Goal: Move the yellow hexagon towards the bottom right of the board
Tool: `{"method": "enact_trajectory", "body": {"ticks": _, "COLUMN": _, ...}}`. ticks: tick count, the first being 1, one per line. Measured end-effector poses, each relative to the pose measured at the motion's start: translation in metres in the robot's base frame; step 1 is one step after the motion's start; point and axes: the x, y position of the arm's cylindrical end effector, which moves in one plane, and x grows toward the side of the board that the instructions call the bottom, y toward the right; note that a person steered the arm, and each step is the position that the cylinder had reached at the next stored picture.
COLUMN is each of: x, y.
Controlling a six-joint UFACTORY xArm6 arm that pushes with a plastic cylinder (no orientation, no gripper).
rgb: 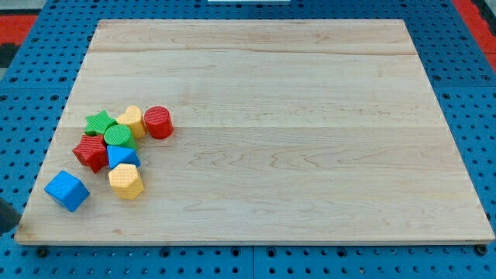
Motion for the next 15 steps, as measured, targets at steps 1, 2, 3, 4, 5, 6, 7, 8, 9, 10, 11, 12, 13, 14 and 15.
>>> {"method": "enact_trajectory", "body": {"ticks": 1, "x": -0.038, "y": 0.0}}
{"method": "enact_trajectory", "body": {"ticks": 2, "x": -0.063, "y": 0.01}}
{"method": "enact_trajectory", "body": {"ticks": 3, "x": -0.07, "y": 0.041}}
{"method": "enact_trajectory", "body": {"ticks": 4, "x": -0.068, "y": 0.0}}
{"method": "enact_trajectory", "body": {"ticks": 5, "x": -0.034, "y": 0.017}}
{"method": "enact_trajectory", "body": {"ticks": 6, "x": -0.033, "y": 0.06}}
{"method": "enact_trajectory", "body": {"ticks": 7, "x": -0.064, "y": 0.108}}
{"method": "enact_trajectory", "body": {"ticks": 8, "x": -0.072, "y": 0.137}}
{"method": "enact_trajectory", "body": {"ticks": 9, "x": -0.068, "y": 0.17}}
{"method": "enact_trajectory", "body": {"ticks": 10, "x": -0.051, "y": 0.203}}
{"method": "enact_trajectory", "body": {"ticks": 11, "x": -0.049, "y": 0.266}}
{"method": "enact_trajectory", "body": {"ticks": 12, "x": -0.033, "y": 0.268}}
{"method": "enact_trajectory", "body": {"ticks": 13, "x": -0.021, "y": 0.244}}
{"method": "enact_trajectory", "body": {"ticks": 14, "x": -0.027, "y": 0.313}}
{"method": "enact_trajectory", "body": {"ticks": 15, "x": -0.032, "y": 0.409}}
